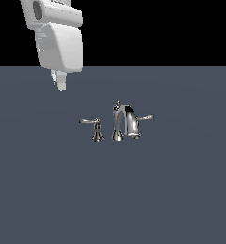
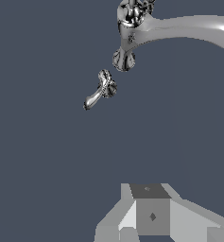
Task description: Turn on the faucet by rotating a designated handle.
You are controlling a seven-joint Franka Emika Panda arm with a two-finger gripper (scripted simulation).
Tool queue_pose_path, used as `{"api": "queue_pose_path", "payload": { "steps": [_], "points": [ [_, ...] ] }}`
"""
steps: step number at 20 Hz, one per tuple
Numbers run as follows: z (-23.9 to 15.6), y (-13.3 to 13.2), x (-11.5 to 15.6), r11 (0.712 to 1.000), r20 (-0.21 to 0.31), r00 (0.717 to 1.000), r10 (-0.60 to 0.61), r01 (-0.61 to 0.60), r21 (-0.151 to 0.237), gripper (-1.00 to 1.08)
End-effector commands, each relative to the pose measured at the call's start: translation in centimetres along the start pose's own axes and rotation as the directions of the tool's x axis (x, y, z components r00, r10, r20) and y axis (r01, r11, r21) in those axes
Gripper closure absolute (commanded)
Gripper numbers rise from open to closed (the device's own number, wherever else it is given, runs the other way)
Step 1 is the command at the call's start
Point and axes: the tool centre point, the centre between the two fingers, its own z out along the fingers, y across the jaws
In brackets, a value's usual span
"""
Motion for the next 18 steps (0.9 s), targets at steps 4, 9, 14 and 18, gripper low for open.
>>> {"api": "queue_pose_path", "payload": {
  "steps": [4,9,14,18],
  "points": [
    [2.6,-2.0,1.4,0.995,-0.004,0.995,0.096,-0.096,-0.001,1.08],
    [5.1,-3.8,2.9,0.983,-0.009,0.983,0.184,-0.184,-0.003,1.08],
    [7.8,-5.5,4.7,0.96,-0.016,0.96,0.28,-0.28,-0.006,1.08],
    [10.0,-6.8,6.4,0.934,-0.022,0.934,0.357,-0.357,-0.008,1.08]
  ]
}}
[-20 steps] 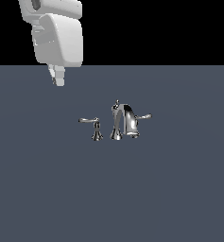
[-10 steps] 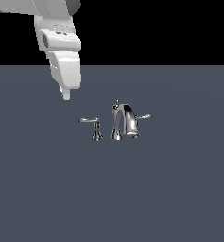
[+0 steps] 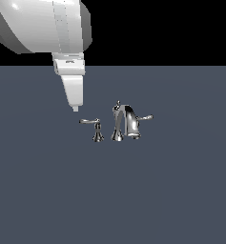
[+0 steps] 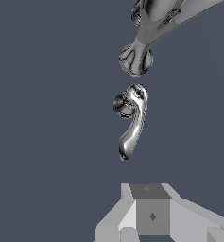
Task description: Turn on the faucet by rotating a designated handle.
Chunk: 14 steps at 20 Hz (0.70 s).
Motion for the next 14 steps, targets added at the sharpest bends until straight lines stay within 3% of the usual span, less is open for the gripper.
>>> {"api": "queue_pose_path", "payload": {
  "steps": [1,14],
  "points": [
    [1.4,-1.1,0.8,0.999,-0.004,0.999,0.051,-0.051,-0.001,1.08],
    [5.7,-4.4,3.7,0.976,-0.013,0.976,0.216,-0.216,-0.006,1.08]
  ]
}}
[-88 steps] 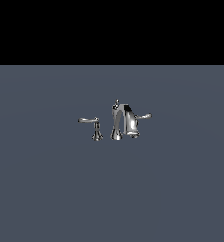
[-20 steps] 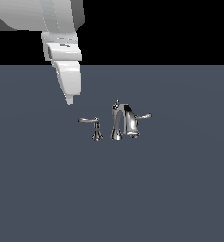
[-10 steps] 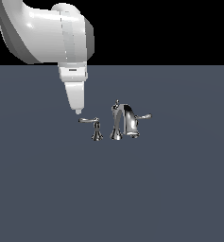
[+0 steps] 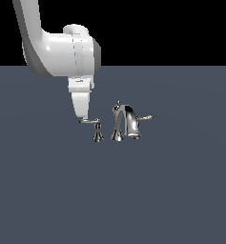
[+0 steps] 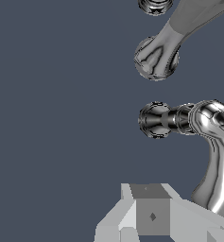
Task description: Turn on the faucet by rotating a designated handle.
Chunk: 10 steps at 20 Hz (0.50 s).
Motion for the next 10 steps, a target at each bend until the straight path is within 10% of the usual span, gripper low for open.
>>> {"api": "queue_pose_path", "payload": {
  "steps": [1,10],
  "points": [
    [0.36,-0.39,0.23,1.0,0.0,1.0,0.016,-0.016,0.0,1.08],
    [0.51,0.09,0.05,1.0,0.0,1.0,0.022,-0.022,0.0,1.08]
  ]
}}
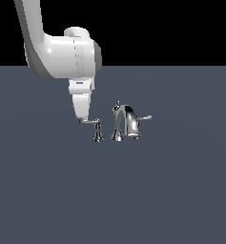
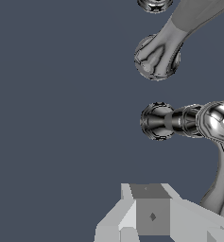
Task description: Turn on the faucet by rotating a designated handle.
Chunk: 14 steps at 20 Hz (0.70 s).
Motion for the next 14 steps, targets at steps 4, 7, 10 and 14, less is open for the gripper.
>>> {"api": "queue_pose_path", "payload": {
  "steps": [4,7,10,14],
  "points": [
    [0.0,1.5,-0.6,1.0,0.001,1.0,0.001,-0.001,0.0,1.08],
    [0.0,2.4,-1.0,1.0,0.001,1.0,0.001,-0.001,0.0,1.08],
    [0.0,3.3,-1.4,1.0,0.001,1.0,0.002,-0.002,0.0,1.08],
    [0.0,3.2,-0.7,1.0,0.0,1.0,0.014,-0.014,0.01,1.08]
  ]
}}
